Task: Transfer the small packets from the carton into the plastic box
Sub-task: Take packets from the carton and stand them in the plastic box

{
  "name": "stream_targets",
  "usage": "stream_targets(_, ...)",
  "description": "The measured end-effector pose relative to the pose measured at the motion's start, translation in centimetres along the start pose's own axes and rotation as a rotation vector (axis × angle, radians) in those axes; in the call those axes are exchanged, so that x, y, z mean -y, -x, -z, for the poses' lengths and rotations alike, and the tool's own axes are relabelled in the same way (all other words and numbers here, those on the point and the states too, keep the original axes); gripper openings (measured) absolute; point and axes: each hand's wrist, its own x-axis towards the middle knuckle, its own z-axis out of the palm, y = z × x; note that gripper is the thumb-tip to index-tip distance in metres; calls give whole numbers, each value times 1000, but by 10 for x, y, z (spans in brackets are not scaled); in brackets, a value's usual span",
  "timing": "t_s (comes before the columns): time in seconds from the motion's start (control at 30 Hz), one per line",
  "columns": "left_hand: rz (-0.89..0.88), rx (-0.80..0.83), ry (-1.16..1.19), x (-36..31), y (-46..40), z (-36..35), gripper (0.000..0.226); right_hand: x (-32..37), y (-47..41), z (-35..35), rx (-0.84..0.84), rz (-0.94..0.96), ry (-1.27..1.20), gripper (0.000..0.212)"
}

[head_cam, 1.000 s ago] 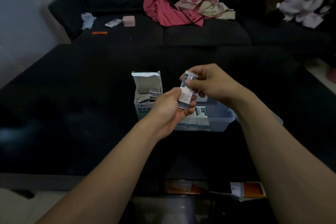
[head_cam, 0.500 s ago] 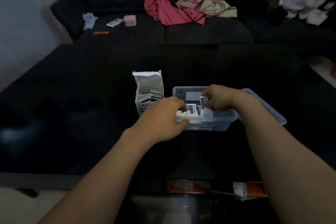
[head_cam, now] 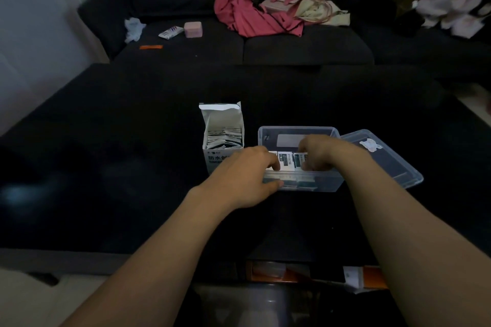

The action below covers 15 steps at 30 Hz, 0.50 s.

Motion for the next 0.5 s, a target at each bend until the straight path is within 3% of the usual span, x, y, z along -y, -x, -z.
stream_targets(0.2, -28, -14, -1, 2, 1, -1, 37, -1, 4, 6, 32, -40, -78, 46)
stream_targets(0.3, -64, -105, 91, 0, 3, 8, 35, 1, 22, 25, 35, -48, -268, 41)
stream_targets(0.33, -66, -193, 152, -1, 4, 15, 30, 2, 30, 33, -28, -7, -319, 36)
stream_targets(0.4, 4, -531, 294, 2, 9, 33, 13, 13, 47, 50, -267, 183, -393, 17)
stream_targets(0.47, 183, -853, 384, 15, 14, 50, 8, 39, 67, 58, -412, 450, -566, 6)
stream_targets(0.5, 302, -895, 388, 26, 17, 55, 10, 55, 75, 57, -410, 557, -616, 5)
